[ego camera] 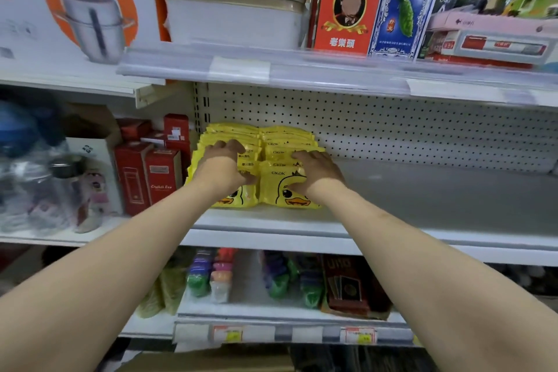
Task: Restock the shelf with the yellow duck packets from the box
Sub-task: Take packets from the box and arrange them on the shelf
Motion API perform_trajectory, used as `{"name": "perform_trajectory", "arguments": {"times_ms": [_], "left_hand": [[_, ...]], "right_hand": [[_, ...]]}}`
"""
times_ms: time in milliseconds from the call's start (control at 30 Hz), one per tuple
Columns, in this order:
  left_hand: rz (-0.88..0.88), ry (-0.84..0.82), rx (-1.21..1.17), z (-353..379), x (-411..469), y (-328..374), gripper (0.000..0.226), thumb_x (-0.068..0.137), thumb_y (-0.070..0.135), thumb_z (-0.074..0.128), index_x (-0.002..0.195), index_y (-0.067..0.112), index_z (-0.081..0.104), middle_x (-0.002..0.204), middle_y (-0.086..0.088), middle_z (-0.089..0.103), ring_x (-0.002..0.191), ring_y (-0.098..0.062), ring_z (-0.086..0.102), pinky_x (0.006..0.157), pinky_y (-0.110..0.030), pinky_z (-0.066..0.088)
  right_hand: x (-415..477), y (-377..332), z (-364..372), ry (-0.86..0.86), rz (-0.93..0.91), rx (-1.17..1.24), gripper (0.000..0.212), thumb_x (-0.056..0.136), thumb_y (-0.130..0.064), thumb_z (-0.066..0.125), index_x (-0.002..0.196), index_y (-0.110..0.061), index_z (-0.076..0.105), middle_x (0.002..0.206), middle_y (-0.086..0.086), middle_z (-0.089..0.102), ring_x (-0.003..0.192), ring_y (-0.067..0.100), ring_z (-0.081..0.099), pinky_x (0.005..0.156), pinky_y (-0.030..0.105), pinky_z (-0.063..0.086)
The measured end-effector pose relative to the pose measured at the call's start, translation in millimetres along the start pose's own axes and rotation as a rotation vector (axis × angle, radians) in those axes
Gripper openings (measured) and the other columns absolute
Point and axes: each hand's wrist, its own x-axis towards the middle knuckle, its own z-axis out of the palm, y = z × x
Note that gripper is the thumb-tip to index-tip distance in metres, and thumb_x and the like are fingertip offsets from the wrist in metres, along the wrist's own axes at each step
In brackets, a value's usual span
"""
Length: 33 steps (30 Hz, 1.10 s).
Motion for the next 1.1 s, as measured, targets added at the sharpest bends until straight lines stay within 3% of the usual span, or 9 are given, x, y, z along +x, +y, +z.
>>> {"name": "perform_trajectory", "arguments": {"times_ms": [233, 433, 567, 733, 900, 1100], "left_hand": [[-0.042, -0.007, 0.022, -11.0, -43.6, 1.2, 0.069, 0.074, 0.039, 0.081, 0.132, 0.021, 0.049, 0.130, -0.015, 0.045, 0.125, -0.037, 0.038, 0.098, -0.041, 0.039], [-0.044, -0.064, -0.027, 3.3, -93.7, -16.0, 0.061, 0.079, 0.031, 0.080, 0.131, 0.023, 0.049, 0.132, -0.012, 0.038, 0.126, -0.034, 0.033, 0.096, -0.041, 0.039], [-0.068, -0.111, -0.013, 25.1, -129.6, -36.6, 0.061, 0.075, 0.029, 0.081, 0.127, 0.022, 0.050, 0.130, -0.012, 0.039, 0.125, -0.033, 0.034, 0.095, -0.045, 0.044], [-0.128, -0.213, 0.052, 69.3, -173.6, -71.0, 0.056, 0.074, 0.035, 0.080, 0.120, 0.023, 0.052, 0.126, -0.013, 0.042, 0.122, -0.036, 0.035, 0.096, -0.047, 0.045], [-0.216, -0.344, 0.049, 121.8, -214.9, -116.0, 0.056, 0.075, 0.037, 0.080, 0.123, 0.025, 0.053, 0.127, -0.012, 0.044, 0.120, -0.033, 0.040, 0.098, -0.040, 0.040], [-0.345, -0.556, -0.025, 186.0, -266.5, -159.5, 0.056, 0.077, 0.036, 0.080, 0.124, 0.020, 0.055, 0.126, -0.013, 0.048, 0.122, -0.033, 0.043, 0.097, -0.037, 0.041]], "right_hand": [[-50.9, -19.8, -6.2, 0.060, -0.008, 0.050, 0.069, 0.080, -0.038, 0.078, 0.141, -0.033, 0.045, 0.137, 0.006, 0.052, 0.132, 0.028, 0.041, 0.102, 0.039, 0.044], [-95.4, -41.0, 15.0, 0.024, -0.037, 0.073, 0.070, 0.081, -0.042, 0.078, 0.142, -0.033, 0.045, 0.142, 0.002, 0.051, 0.136, 0.026, 0.035, 0.104, 0.041, 0.038], [-125.0, -48.8, 43.7, -0.031, -0.067, 0.092, 0.069, 0.079, -0.042, 0.079, 0.140, -0.034, 0.047, 0.131, 0.004, 0.057, 0.125, 0.026, 0.047, 0.094, 0.039, 0.044], [-160.3, -50.2, 104.1, -0.174, -0.100, 0.060, 0.067, 0.079, -0.041, 0.079, 0.138, -0.033, 0.048, 0.117, 0.002, 0.058, 0.112, 0.025, 0.053, 0.083, 0.037, 0.049], [-185.3, -45.3, 180.7, -0.408, -0.078, 0.065, 0.066, 0.079, -0.043, 0.078, 0.138, -0.028, 0.051, 0.124, 0.004, 0.061, 0.118, 0.025, 0.054, 0.092, 0.039, 0.049], [-210.8, -30.7, 266.2, -0.656, -0.025, 0.084, 0.055, 0.076, -0.042, 0.081, 0.124, -0.025, 0.062, 0.123, 0.004, 0.064, 0.113, 0.026, 0.060, 0.091, 0.035, 0.050]]}}
